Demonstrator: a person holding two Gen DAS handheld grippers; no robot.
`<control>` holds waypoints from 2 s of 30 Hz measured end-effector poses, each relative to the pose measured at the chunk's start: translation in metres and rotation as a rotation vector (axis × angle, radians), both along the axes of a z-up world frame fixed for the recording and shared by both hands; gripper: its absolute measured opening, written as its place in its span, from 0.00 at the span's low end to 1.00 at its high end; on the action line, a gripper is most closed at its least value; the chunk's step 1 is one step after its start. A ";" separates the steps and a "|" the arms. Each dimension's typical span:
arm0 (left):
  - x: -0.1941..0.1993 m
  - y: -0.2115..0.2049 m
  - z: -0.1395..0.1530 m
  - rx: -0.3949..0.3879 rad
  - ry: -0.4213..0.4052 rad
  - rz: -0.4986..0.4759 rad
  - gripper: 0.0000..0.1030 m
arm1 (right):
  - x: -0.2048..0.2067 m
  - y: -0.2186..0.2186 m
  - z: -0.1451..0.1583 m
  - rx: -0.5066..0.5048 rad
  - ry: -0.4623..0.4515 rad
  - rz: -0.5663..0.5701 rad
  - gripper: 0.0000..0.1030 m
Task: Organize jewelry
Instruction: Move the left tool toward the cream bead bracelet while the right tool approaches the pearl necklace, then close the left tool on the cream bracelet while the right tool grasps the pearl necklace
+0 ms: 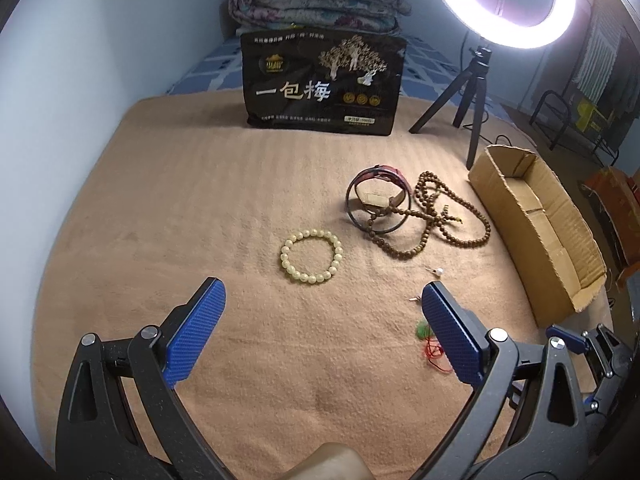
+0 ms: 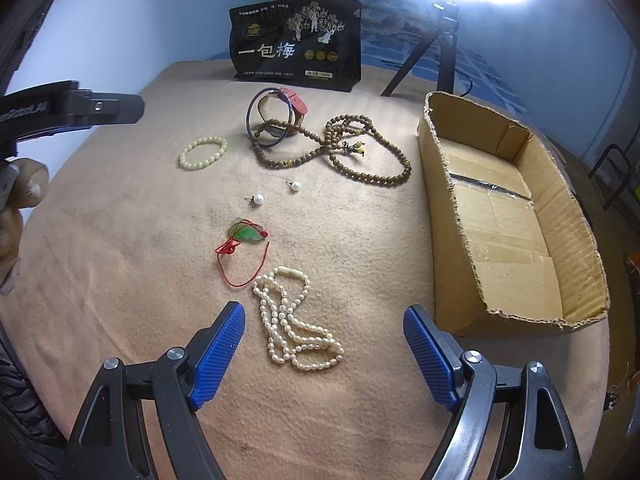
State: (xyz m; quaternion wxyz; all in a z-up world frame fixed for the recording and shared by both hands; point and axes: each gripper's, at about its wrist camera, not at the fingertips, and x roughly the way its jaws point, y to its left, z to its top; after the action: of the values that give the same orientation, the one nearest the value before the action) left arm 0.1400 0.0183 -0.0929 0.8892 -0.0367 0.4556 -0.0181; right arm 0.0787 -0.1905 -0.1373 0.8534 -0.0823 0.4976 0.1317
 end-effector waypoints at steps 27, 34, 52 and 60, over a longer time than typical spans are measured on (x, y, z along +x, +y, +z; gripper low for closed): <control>0.091 0.051 -0.078 -0.169 0.202 0.060 0.98 | 0.017 0.005 -0.018 0.036 0.058 0.002 0.86; 0.099 0.053 -0.098 -0.083 0.232 0.077 0.75 | 0.019 0.006 -0.022 0.053 0.077 0.008 0.86; 0.097 0.038 -0.098 0.042 0.155 0.030 0.14 | 0.023 0.021 -0.041 -0.059 0.109 0.072 0.62; 0.093 0.046 -0.093 -0.032 0.167 0.046 0.05 | 0.014 0.031 -0.034 -0.056 0.111 0.130 0.05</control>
State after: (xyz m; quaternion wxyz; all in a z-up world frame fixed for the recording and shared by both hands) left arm 0.2333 0.0639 -0.1855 0.8477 -0.0627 0.5268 -0.0019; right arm 0.0925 -0.1598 -0.1716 0.8114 -0.1310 0.5413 0.1774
